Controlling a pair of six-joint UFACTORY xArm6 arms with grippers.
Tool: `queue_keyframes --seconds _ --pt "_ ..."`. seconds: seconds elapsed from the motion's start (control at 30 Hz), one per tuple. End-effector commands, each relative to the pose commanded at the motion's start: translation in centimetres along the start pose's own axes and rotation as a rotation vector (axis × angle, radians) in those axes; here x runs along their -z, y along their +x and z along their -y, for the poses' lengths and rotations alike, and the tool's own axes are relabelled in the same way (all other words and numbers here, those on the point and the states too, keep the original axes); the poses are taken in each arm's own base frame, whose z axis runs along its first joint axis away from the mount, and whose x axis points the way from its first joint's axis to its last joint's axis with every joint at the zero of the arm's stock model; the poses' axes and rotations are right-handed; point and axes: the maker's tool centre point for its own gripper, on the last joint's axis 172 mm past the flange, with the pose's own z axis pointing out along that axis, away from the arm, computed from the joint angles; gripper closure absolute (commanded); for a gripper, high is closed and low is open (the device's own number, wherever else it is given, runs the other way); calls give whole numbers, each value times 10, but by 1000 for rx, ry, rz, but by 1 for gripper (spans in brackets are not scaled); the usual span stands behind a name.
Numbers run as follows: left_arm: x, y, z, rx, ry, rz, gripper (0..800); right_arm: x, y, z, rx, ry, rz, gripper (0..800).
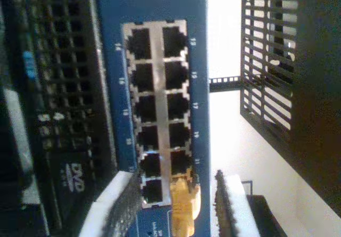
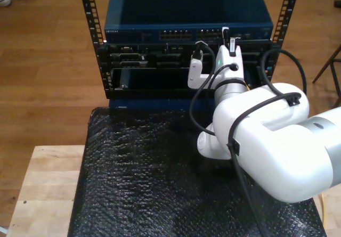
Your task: Grab the cable and plug it in
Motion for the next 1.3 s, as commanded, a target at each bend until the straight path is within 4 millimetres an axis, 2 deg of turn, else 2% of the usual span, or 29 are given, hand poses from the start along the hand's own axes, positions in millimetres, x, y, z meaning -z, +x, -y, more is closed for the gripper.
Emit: queue_keyframes --seconds 0.07,0.23,0.33,0.5,0.7,0.87,0.97,1.13,1.3 --pt "0 0 0 0 0 0 0 3 -1 2 2 28 -4 310" --pt "0 0 0 0 0 0 0 12 -2 -7 0 64 -13 276" --pt "0 0 0 0 0 0 0 20 -3 -3 3 121 -22 262" --pt "0 0 0 0 0 0 0 28 -6 5 -2 226 -37 168" --pt "0 0 0 0 0 0 0 44 -10 -3 -15 317 -55 99" --pt "0 0 0 0 0 0 0 67 -11 9 -34 493 -90 8" --pt "0 0 0 0 0 0 0 74 -12 7 -55 578 -108 3" --pt "0 0 0 0 0 -2 0 82 -48 6 -92 698 -79 3" --pt "0 0 0 0 0 0 0 96 -88 16 -127 848 -49 2"
